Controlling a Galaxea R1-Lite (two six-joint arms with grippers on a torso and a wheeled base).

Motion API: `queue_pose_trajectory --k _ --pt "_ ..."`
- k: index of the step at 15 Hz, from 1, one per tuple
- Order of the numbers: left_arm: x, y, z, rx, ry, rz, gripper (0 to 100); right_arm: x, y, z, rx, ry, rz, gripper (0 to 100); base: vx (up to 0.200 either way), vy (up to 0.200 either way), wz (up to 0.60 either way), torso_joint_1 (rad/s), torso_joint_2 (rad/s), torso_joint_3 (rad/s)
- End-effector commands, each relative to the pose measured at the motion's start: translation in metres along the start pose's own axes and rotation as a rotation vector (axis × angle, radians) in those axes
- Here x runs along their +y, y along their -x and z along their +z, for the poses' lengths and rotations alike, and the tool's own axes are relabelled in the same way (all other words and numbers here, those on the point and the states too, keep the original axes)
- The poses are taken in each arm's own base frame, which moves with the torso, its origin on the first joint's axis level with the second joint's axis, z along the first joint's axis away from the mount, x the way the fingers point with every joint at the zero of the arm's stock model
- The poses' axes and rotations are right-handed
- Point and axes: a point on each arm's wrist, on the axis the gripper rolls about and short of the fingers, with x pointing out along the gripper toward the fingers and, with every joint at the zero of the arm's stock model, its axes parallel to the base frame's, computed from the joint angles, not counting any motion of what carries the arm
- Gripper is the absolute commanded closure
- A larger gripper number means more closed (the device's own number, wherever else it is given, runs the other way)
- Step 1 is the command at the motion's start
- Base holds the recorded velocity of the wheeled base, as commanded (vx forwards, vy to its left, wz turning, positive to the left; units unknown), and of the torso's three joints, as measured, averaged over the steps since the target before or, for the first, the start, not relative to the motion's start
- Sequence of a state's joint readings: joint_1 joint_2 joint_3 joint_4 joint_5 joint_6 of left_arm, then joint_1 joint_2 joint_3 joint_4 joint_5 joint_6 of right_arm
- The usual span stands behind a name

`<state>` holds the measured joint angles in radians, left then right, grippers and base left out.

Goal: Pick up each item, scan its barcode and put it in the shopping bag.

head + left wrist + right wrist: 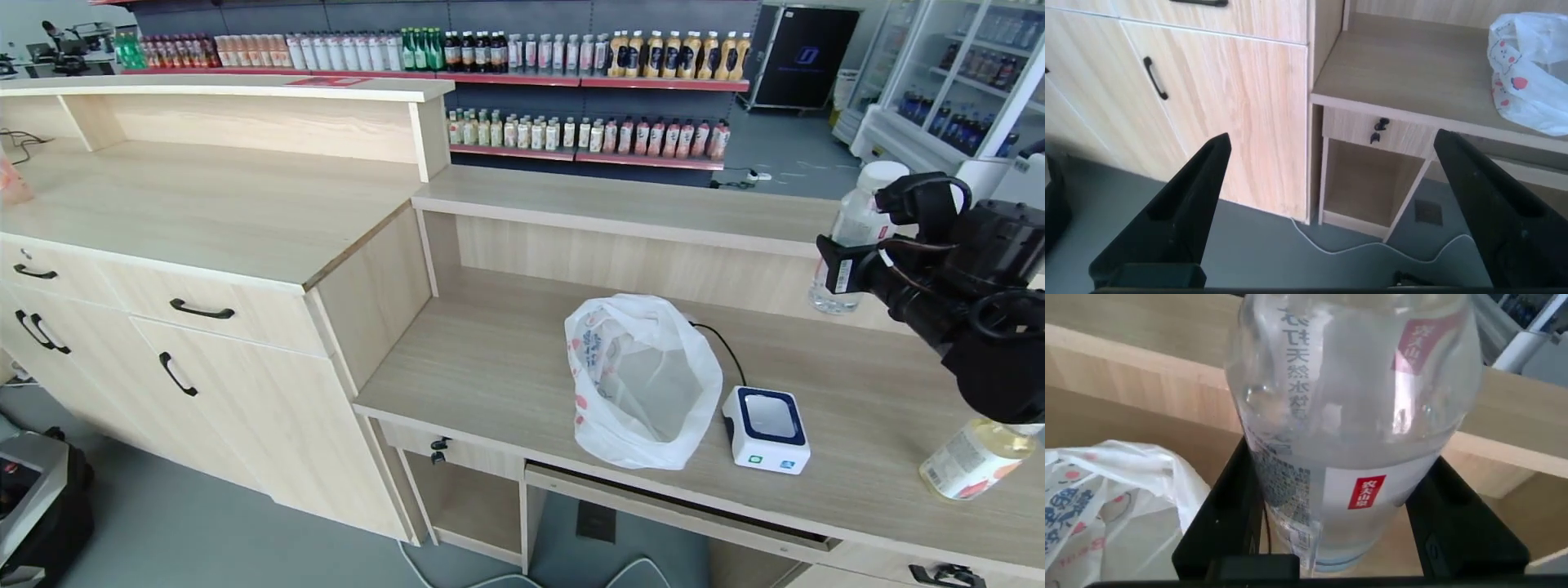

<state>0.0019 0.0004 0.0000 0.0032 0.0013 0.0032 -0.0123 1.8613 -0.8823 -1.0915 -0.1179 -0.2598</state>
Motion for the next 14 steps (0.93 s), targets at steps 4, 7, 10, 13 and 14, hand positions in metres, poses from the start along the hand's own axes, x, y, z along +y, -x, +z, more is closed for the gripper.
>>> queue_pose_trajectory --k 4,7,10,13,14 --pt "0.000 0.000 0.000 -0.001 0.000 0.000 0 0.043 -0.025 -0.070 0.135 -0.096 0.186 100 0.000 0.000 0.00 0.000 0.00 0.000" --pt "0.000 0.000 0.000 -0.001 0.000 0.000 0 0.056 -0.030 -0.097 0.019 -0.114 0.446 100 0.000 0.000 0.00 0.000 0.00 0.000" --pt "0.000 0.000 0.000 -0.001 0.000 0.000 0 0.063 -0.036 -0.116 0.011 -0.106 0.518 100 0.000 0.000 0.00 0.000 0.00 0.000" --pt "0.000 0.000 0.000 -0.001 0.000 0.000 0 0.071 -0.046 -0.138 0.012 -0.114 0.523 100 0.000 0.000 0.00 0.000 0.00 0.000" --pt "0.000 0.000 0.000 -0.001 0.000 0.000 0 0.073 -0.050 -0.142 -0.011 -0.114 0.523 100 0.000 0.000 0.00 0.000 0.00 0.000"
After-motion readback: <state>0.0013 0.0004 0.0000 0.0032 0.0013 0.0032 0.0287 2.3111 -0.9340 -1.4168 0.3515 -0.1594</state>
